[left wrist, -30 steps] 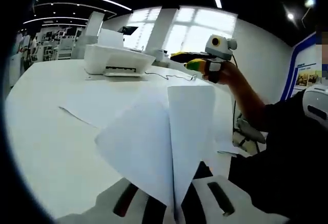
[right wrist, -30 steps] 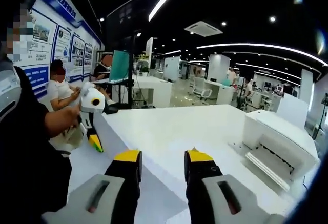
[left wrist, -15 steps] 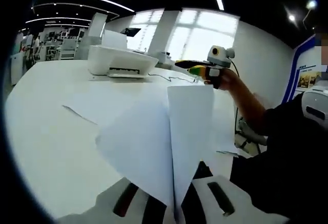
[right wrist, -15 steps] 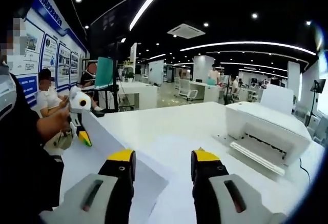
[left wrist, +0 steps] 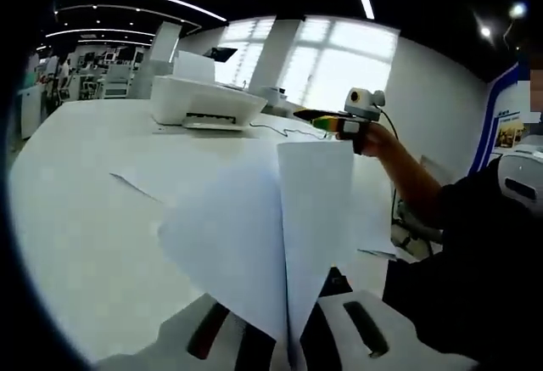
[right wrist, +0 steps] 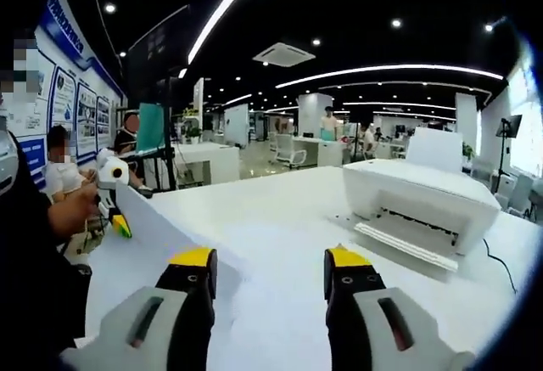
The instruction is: Organize the stack of printing papers by aligning and flattening the scattered papers on the table
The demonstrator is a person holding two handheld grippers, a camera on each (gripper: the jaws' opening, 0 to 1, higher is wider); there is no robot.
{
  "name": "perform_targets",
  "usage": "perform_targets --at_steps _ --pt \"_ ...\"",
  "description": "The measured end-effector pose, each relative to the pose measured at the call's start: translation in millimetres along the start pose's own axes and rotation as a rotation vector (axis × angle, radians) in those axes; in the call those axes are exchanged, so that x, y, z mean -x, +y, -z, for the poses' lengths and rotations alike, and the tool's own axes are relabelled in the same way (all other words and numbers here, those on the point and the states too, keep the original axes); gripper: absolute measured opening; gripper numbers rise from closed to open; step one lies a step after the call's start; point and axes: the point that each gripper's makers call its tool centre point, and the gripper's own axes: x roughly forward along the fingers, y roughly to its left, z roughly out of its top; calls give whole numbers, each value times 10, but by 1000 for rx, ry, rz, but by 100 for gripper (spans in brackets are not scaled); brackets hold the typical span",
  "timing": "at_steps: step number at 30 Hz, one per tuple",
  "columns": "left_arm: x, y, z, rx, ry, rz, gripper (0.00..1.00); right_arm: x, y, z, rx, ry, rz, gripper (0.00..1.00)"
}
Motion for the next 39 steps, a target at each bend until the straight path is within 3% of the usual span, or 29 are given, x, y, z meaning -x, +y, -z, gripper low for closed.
perform_targets --at_steps 12,39 --pt "2 24 17 10 0 -1 7 121 -314 134 -47 -14 83 51" --pt "-3 0 19 5 4 1 7 354 -781 346 -89 -3 203 57"
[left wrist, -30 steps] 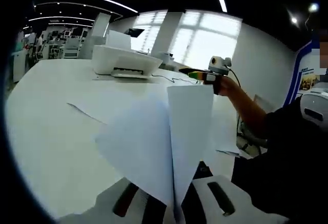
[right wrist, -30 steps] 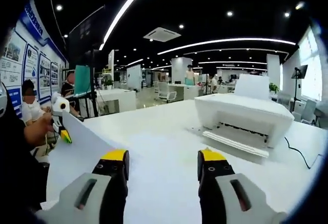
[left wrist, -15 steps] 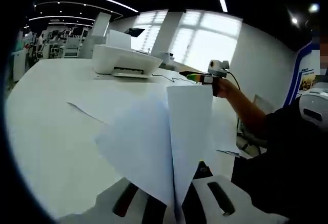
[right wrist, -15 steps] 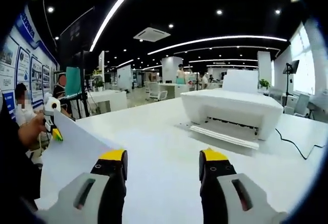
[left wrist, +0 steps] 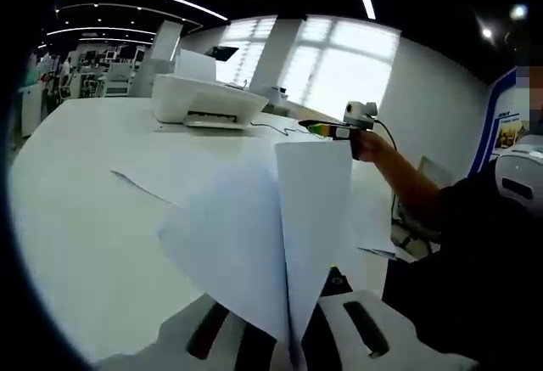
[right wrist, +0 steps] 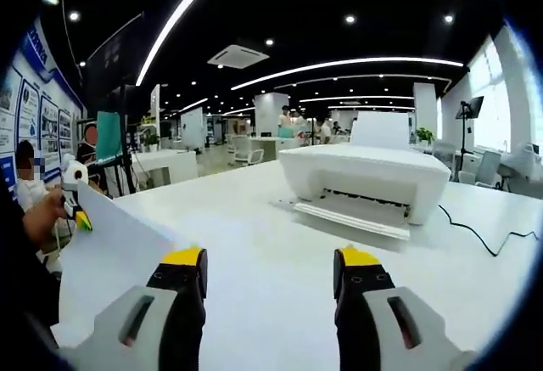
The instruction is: Organize the stack of printing papers by aligning and flattening the scattered papers on the table
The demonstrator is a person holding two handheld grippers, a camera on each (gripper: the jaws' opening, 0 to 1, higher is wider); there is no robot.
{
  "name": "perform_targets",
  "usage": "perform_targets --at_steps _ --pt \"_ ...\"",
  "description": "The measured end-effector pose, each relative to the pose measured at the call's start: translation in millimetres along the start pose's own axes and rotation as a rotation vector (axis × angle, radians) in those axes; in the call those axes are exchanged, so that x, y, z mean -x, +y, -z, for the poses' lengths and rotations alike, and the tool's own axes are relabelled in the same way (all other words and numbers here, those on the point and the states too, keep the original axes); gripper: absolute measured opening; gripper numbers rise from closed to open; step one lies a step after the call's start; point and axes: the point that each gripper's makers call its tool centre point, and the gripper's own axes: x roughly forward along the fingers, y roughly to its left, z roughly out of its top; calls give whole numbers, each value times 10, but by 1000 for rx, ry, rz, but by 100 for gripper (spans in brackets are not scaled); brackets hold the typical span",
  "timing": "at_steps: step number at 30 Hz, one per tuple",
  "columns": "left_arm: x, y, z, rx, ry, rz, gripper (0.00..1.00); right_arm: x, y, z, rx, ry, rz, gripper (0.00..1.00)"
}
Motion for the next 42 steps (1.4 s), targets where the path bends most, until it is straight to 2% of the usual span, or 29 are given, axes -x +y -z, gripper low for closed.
perform_targets --at_steps 11,21,42 --pt "14 -3 -1 -3 1 1 7 62 -185 78 -5 6 58 61" --pt "22 -2 28 4 2 -2 7 71 -418 322 -30 34 118 68" --pt "28 12 60 12 1 -1 7 49 -790 638 -66 60 216 77"
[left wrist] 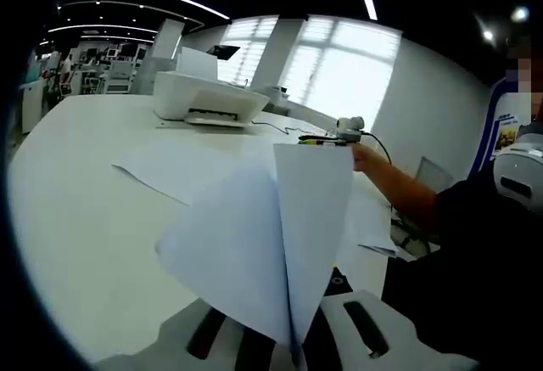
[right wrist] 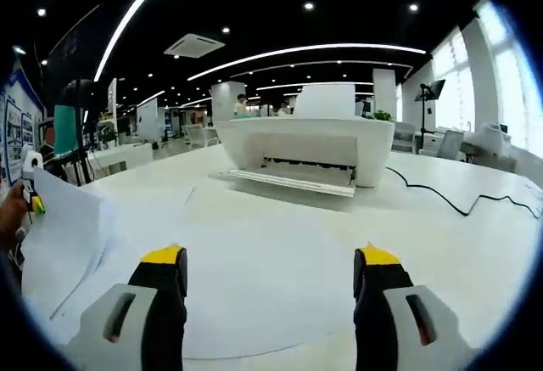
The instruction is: Organize the stack of printing papers by aligning and flattening the scattered papers on the table
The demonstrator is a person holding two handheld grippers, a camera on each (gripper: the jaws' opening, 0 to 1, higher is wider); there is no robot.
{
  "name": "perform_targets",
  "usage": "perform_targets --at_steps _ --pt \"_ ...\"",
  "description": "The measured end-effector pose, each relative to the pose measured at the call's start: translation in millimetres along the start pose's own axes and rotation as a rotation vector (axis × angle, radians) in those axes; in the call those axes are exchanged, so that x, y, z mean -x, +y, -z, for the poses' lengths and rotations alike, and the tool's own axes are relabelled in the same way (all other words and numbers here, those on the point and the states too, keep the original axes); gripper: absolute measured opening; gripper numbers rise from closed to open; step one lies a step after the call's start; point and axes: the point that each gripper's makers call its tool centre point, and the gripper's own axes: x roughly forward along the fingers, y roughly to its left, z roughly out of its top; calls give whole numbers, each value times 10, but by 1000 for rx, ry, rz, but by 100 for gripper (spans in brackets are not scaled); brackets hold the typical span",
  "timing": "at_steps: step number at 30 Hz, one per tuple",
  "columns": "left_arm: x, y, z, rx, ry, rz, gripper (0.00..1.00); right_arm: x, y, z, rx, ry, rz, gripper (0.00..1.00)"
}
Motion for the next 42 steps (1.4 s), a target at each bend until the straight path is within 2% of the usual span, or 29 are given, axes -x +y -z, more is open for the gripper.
perform_targets --at_steps 18,34,42 --pt "8 -4 -2 -3 5 0 7 -33 -184 175 -10 19 52 80" --pt "-6 -7 -4 -3 10 2 7 -80 -201 258 -1 34 59 81" --pt "-17 -4 2 0 12 3 7 -83 -278 314 -2 47 82 81"
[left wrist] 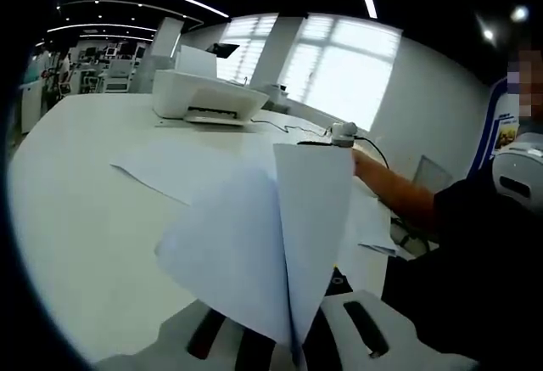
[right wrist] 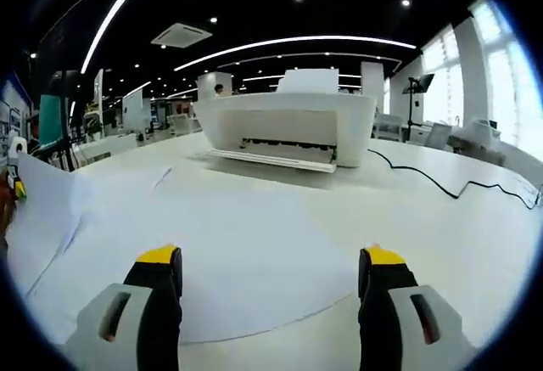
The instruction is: Organize the stack of printing papers by aligning and flattening the scattered papers on the table
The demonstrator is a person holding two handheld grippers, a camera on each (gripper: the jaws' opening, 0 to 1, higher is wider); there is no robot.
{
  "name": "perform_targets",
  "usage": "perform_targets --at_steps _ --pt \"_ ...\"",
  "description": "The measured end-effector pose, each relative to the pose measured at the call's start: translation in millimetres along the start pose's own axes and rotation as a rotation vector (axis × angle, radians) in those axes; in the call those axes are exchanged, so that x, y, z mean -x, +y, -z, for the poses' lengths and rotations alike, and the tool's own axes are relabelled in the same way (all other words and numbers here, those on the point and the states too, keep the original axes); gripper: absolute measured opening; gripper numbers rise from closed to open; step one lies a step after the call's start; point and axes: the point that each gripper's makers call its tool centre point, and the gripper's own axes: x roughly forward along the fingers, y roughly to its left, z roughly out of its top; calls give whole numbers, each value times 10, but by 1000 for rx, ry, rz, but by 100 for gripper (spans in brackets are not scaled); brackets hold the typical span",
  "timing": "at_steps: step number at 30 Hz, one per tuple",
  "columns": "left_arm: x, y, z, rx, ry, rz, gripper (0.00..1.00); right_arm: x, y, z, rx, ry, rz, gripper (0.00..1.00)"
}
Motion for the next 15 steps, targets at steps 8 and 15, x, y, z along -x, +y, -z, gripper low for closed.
perform_targets --at_steps 8,15 --pt "-7 -9 16 4 -2 1 7 6 -41 74 6 26 21 81" --pt "-6 -20 21 4 -2 4 7 15 -78 134 8 51 46 81"
